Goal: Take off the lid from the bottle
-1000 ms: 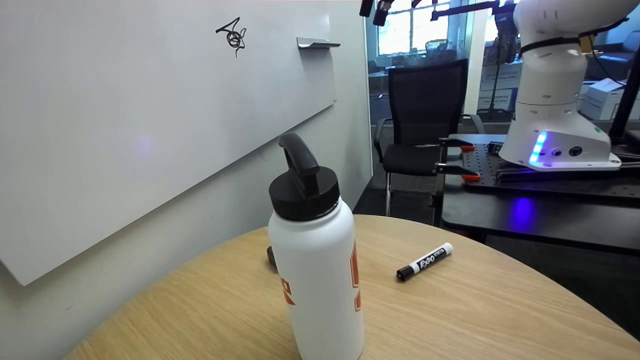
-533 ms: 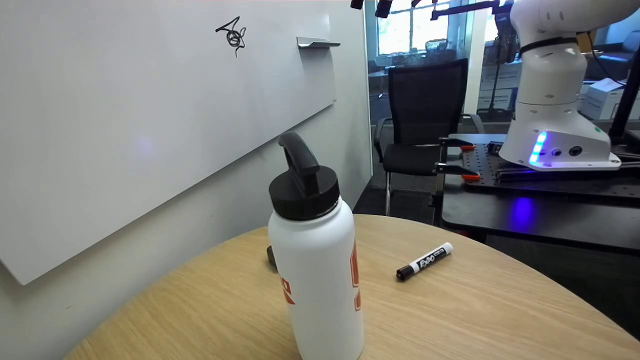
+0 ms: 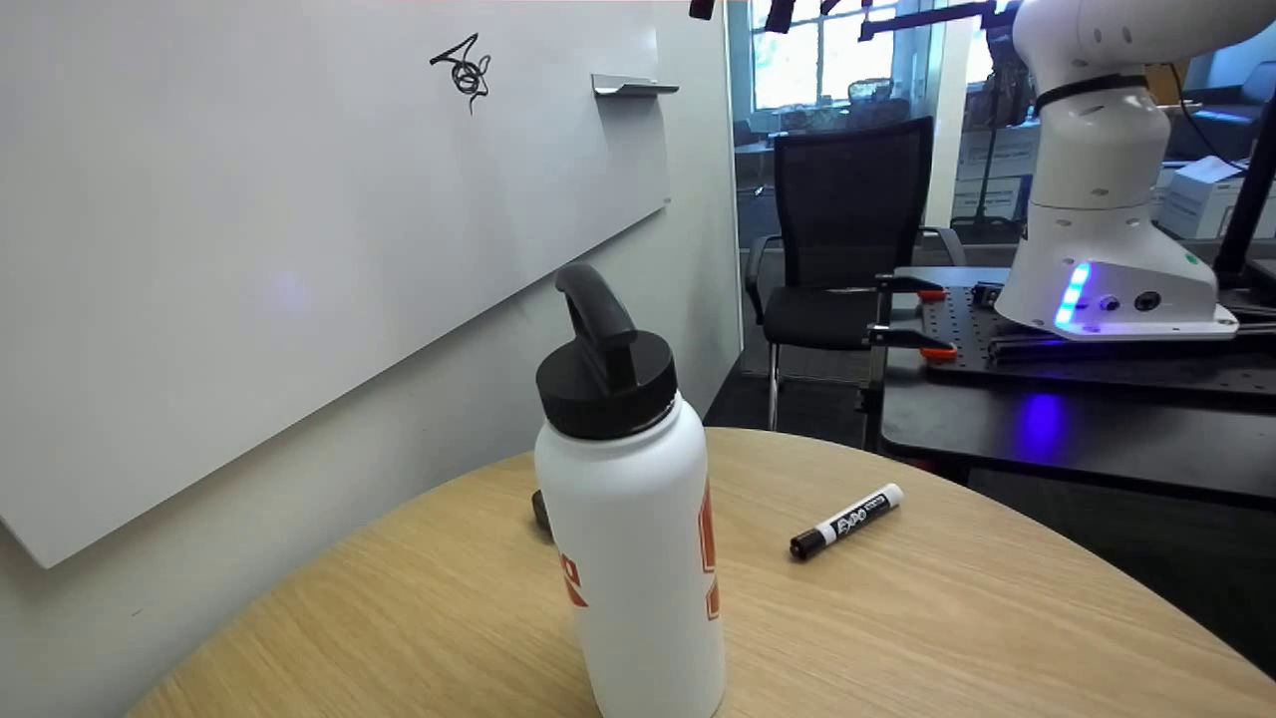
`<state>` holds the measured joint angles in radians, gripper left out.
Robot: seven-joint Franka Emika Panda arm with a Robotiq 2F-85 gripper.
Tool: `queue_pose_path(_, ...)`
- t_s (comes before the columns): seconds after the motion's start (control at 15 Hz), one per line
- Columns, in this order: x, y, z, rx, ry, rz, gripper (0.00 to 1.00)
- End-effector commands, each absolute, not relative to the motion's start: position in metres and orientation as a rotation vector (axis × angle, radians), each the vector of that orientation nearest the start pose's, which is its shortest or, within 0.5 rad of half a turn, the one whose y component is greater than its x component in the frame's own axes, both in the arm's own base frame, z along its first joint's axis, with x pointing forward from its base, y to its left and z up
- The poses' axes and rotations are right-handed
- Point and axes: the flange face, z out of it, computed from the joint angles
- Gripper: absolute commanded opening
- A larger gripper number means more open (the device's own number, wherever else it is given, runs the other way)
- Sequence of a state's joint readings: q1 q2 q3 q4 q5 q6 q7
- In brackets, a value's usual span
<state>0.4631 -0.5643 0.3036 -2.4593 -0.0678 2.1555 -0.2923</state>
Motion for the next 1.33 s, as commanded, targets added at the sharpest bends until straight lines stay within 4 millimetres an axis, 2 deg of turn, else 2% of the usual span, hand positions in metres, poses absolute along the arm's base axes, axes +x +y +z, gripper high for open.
queue_pose_path(0.0,0.299,0.337,0.519,-2.663,-1.907,-0.323,1.00)
queue_pose_path(0.27,0.301,0.396,0.520,-2.428,-2.162,-0.280,1.00)
queue_pose_path(0.53,0.289,0.456,0.509,-2.163,-2.376,-0.233,1.00)
queue_pose_path(0.67,0.282,0.477,0.503,-2.020,-2.475,-0.208,1.00)
queue_pose_path(0.73,0.279,0.480,0.502,-1.953,-2.527,-0.181,1.00)
queue_pose_path(0.8,0.278,0.469,0.498,-2.066,-2.457,-0.249,1.00)
queue_pose_path(0.93,0.277,0.479,0.495,-1.996,-2.505,-0.216,1.00)
queue_pose_path(1.27,0.284,0.485,0.494,-1.945,-2.546,-0.208,1.00)
